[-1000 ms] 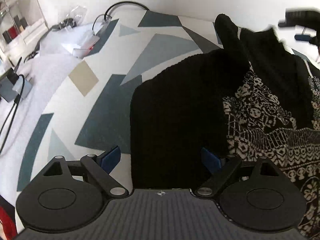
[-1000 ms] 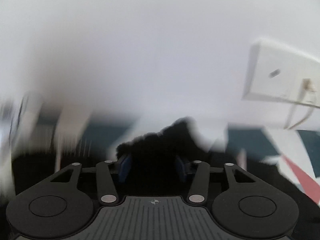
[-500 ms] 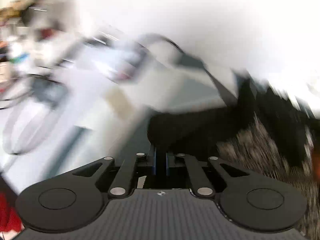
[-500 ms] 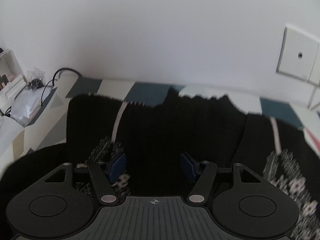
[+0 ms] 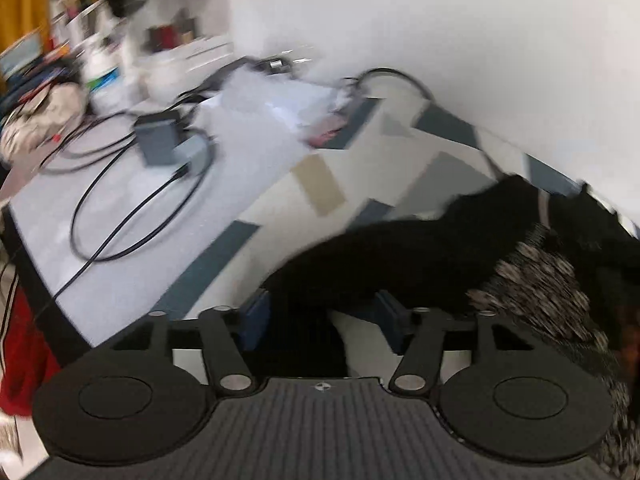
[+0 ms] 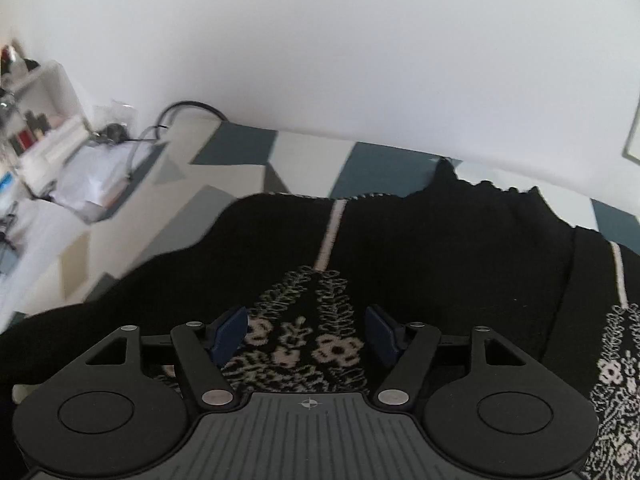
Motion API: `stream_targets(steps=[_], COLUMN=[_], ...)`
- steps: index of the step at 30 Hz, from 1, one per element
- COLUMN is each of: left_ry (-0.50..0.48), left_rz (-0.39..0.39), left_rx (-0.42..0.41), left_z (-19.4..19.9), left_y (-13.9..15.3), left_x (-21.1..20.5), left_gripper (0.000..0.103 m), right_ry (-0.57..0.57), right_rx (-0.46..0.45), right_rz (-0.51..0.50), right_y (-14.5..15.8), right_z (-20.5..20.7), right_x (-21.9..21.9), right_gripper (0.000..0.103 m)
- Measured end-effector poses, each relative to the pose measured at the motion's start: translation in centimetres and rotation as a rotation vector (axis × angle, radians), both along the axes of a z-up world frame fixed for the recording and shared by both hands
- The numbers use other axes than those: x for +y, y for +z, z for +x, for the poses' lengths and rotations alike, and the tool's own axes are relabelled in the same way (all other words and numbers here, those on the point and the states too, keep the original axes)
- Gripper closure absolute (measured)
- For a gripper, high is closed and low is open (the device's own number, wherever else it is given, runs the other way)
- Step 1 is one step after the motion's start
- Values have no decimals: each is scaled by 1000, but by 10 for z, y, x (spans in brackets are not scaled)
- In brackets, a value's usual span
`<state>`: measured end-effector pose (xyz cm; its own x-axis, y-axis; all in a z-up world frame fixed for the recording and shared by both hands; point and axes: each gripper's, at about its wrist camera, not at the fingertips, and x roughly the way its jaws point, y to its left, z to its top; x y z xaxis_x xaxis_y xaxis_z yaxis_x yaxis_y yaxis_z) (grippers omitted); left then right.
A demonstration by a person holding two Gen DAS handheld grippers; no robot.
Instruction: Fold clothes
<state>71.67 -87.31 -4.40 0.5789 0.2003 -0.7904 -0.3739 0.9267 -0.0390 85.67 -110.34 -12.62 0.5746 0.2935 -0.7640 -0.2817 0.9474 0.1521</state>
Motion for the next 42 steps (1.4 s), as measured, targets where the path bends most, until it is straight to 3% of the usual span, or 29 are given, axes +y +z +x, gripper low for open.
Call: stream_targets(steps=[5,9,14,20,24,29,31,32,33,37,40,42], left_ry=[-269,-367,-464,-565,-548,-483,-476,-483,-483,-337,-212,-197], left_rz=[-98,-119,-163,-159,-196,-96,-15,-19,-20,21,-8,-23], left_rx=[36,64,107,167,159,90,53,42,33,26,13,17], left_z=[0,-3,-12,-69,-115,-152,-161,-165,-168,-179,-194,-203], left_y=[3,-1,-12,-33,-43,-52,-53,-52,-50,-40,-33,-33], left_x=[-39,-61,-65,-60,-58,-89,-108,-114,-119,-120,-98,-88], left_gripper=[31,31,31,31,32,37,61,91,91,92,92,92], right_ry=[-206,-376,-608,-786,-806,-768,-726,-704,-683,-571,-511,-474], right_rx=[-20,-38,-12,8,29,69,70,74,78,82,90,80], right_rz=[55,85,67,73,48,-3,-20,-28,-36,-20,-2,-13], right_y=[21,39,49,44,33,18,14,12,10,5,0,-2], right_z=[-17,-38,-114,-239,-300,-340,-351,-356,-360,-370,-371,-372], right_x=[-66,-125,-221,-289,-302,-312,-315,-314,-313,-301,-287,-276], right_gripper=[41,40,40,40,40,40,40,40,41,44,47,48])
